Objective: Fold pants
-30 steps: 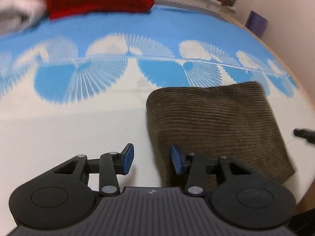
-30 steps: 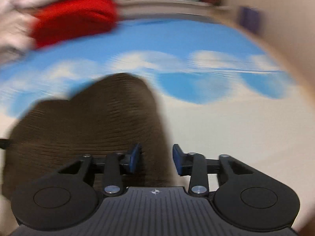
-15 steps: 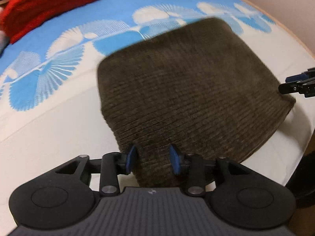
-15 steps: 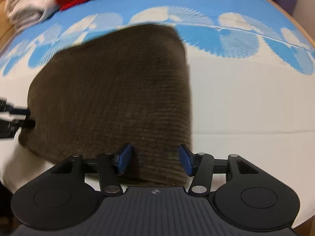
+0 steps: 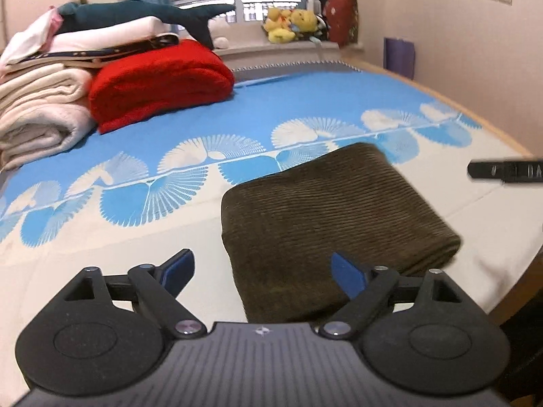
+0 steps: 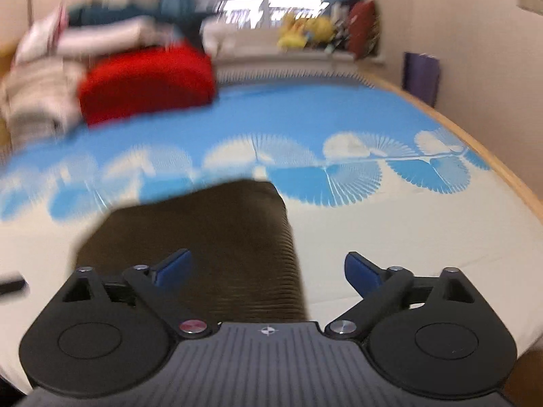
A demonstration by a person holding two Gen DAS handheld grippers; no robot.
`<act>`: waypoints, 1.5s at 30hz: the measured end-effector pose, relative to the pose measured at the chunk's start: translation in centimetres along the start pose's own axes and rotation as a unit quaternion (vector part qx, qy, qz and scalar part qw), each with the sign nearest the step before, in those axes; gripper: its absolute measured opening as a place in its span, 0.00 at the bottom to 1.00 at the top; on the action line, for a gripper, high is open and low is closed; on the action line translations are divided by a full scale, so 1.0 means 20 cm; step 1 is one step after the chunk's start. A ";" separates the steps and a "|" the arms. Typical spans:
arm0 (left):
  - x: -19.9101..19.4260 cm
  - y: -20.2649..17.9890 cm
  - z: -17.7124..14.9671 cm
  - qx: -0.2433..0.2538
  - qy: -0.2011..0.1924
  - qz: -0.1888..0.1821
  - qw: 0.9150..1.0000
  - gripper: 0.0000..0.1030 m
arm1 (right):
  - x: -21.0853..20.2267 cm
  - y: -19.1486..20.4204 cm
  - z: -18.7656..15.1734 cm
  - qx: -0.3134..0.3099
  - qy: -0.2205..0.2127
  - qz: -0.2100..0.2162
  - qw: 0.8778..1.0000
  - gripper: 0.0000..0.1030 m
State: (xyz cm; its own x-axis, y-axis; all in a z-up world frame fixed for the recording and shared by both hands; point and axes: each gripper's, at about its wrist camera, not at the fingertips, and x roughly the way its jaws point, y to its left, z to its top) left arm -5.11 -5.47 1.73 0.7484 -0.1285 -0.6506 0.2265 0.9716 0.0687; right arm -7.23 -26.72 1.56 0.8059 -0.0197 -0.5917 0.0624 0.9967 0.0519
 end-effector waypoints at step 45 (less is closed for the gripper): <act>0.19 -0.10 -0.17 -0.093 0.090 0.006 0.992 1.00 | -0.09 0.37 -0.31 -0.068 0.074 -0.001 0.995 0.98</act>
State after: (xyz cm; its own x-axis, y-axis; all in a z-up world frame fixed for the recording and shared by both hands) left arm -4.80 -7.22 -3.52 0.6234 -0.0957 -0.7760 0.0872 0.9948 -0.0526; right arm -11.96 -18.91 -2.00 0.7101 -0.0193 -0.7038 -0.0247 0.9983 -0.0524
